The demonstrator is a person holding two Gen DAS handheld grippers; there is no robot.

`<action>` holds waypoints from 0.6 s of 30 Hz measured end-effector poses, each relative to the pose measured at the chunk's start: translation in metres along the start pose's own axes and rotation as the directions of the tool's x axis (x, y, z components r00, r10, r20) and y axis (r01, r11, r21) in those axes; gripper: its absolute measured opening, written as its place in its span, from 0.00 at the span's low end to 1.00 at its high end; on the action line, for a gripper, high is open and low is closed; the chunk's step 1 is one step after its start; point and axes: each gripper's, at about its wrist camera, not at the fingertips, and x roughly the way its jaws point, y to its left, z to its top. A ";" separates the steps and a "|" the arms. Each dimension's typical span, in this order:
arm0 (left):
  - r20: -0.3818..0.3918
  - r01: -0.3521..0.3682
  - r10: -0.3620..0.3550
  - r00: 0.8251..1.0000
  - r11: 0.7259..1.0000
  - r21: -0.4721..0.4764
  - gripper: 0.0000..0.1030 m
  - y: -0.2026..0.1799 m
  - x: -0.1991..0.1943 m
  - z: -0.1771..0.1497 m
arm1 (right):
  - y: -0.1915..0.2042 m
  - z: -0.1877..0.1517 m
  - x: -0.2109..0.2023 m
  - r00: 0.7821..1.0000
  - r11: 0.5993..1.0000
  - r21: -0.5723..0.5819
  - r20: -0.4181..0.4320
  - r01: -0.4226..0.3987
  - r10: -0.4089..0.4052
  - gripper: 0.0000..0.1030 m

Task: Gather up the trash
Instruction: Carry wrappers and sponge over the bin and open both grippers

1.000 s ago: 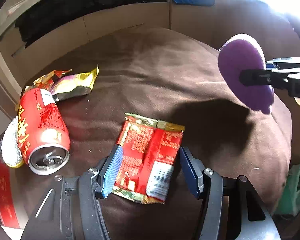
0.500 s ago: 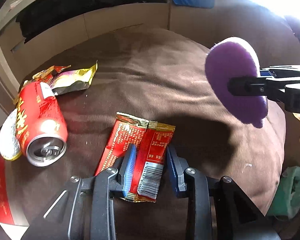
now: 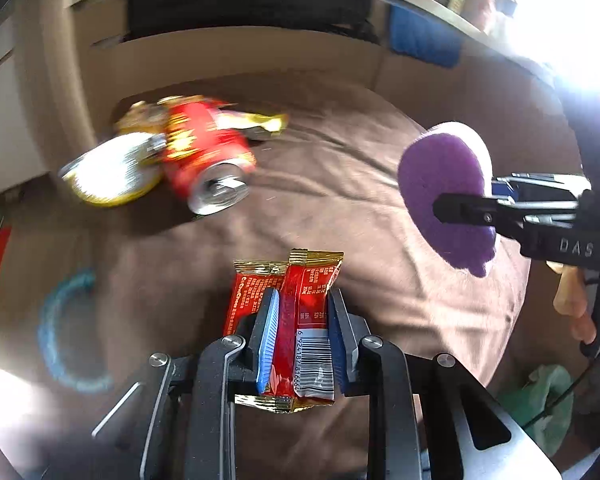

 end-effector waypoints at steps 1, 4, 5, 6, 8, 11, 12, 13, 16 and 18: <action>0.005 -0.009 0.009 1.000 1.000 -0.018 0.24 0.007 -0.009 -0.005 | 0.010 0.000 -0.001 1.000 1.000 -0.018 0.003 -0.008 0.008 0.29; 0.029 -0.051 0.053 0.998 0.997 -0.055 0.24 0.024 -0.038 -0.021 | 0.040 0.002 -0.003 0.999 0.998 -0.058 0.007 -0.037 0.037 0.29; 0.040 -0.067 0.070 0.997 0.996 -0.064 0.24 0.028 -0.047 -0.026 | 0.052 0.003 -0.003 0.999 0.996 -0.068 0.007 -0.051 0.051 0.29; 0.052 -0.085 0.089 0.995 0.993 -0.077 0.24 0.034 -0.056 -0.031 | 0.061 0.004 -0.004 0.998 0.995 -0.078 0.007 -0.063 0.064 0.29; 0.079 -0.118 0.129 0.989 0.985 -0.126 0.24 0.053 -0.081 -0.041 | 0.085 0.006 -0.004 0.996 0.991 -0.104 0.009 -0.089 0.091 0.29; 0.125 -0.158 0.182 0.975 0.971 -0.180 0.24 0.080 -0.117 -0.052 | 0.121 0.013 -0.009 0.991 0.984 -0.133 0.032 -0.121 0.126 0.29; 0.147 -0.174 0.203 0.968 0.966 -0.193 0.24 0.088 -0.131 -0.056 | 0.133 0.017 -0.011 0.988 0.980 -0.142 0.045 -0.137 0.144 0.29; 0.167 -0.195 0.232 0.958 0.958 -0.210 0.24 0.096 -0.144 -0.059 | 0.146 0.020 -0.013 0.984 0.976 -0.151 0.060 -0.155 0.165 0.29; 0.193 -0.229 0.283 0.939 0.938 -0.260 0.24 0.123 -0.170 -0.066 | 0.185 0.031 -0.015 0.973 0.966 -0.181 0.098 -0.187 0.207 0.29; 0.194 -0.253 0.318 0.928 0.921 -0.297 0.24 0.140 -0.181 -0.070 | 0.210 0.039 -0.013 0.969 0.959 -0.201 0.107 -0.199 0.224 0.29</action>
